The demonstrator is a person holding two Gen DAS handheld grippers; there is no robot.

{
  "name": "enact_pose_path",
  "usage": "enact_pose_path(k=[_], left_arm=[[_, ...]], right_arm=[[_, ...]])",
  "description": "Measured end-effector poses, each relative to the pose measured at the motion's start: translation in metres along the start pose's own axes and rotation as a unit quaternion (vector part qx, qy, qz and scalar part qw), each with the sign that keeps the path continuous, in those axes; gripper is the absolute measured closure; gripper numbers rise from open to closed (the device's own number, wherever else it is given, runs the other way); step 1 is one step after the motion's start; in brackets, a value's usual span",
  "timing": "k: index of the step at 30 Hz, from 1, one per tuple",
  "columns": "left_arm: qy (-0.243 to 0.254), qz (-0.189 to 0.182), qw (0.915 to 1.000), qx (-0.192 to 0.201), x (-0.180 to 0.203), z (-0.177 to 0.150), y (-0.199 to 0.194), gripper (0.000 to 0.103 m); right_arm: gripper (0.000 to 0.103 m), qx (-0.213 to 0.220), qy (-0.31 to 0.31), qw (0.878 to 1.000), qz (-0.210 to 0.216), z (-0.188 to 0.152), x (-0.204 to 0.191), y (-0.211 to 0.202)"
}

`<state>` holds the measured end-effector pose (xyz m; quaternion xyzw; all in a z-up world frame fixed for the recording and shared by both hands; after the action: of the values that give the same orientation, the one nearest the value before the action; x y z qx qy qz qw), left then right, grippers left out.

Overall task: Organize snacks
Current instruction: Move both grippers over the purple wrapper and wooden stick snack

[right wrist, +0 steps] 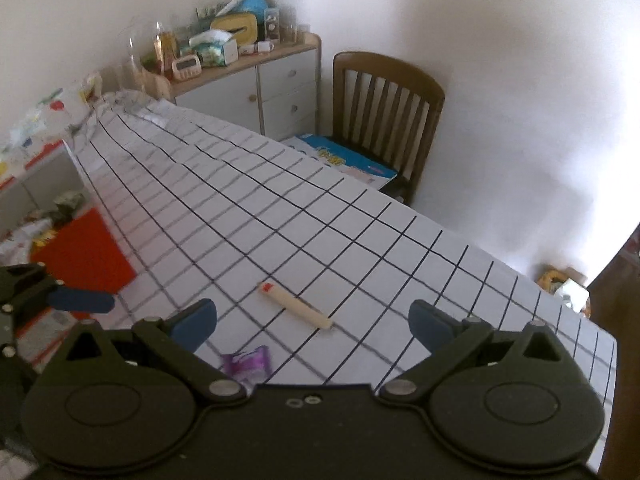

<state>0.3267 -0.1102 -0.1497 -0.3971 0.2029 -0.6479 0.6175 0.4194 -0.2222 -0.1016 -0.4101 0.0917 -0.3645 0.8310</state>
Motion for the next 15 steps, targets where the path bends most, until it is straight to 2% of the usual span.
enact_pose_path(k=[4,8,15], left_arm=[[0.005,0.004,1.0,-0.002,0.004,-0.003,0.018,0.0],[0.026,0.002,0.9997,-0.002,0.012,-0.008,0.034,0.0],[0.043,-0.014,0.999,0.0,0.021,-0.014,0.05,0.001]], right_arm=[[0.004,-0.014,-0.02,1.0,0.018,0.0,0.004,0.027],[0.011,-0.029,-0.042,0.997,0.05,-0.003,0.003,0.048],[0.032,-0.046,-0.087,0.991,0.093,-0.006,-0.005,0.074]])
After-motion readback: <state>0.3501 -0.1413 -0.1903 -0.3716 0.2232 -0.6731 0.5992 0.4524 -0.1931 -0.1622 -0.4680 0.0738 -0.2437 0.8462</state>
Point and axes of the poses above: each gripper's, at about its wrist camera, not at the fingertips, and y roughly the way its jaws point, x to its right, z to its top, the point moved 3 cm from there along y, roughly the way its jaws point, and after that the axes turned 12 degrees about -y, right-handed, at the moved point
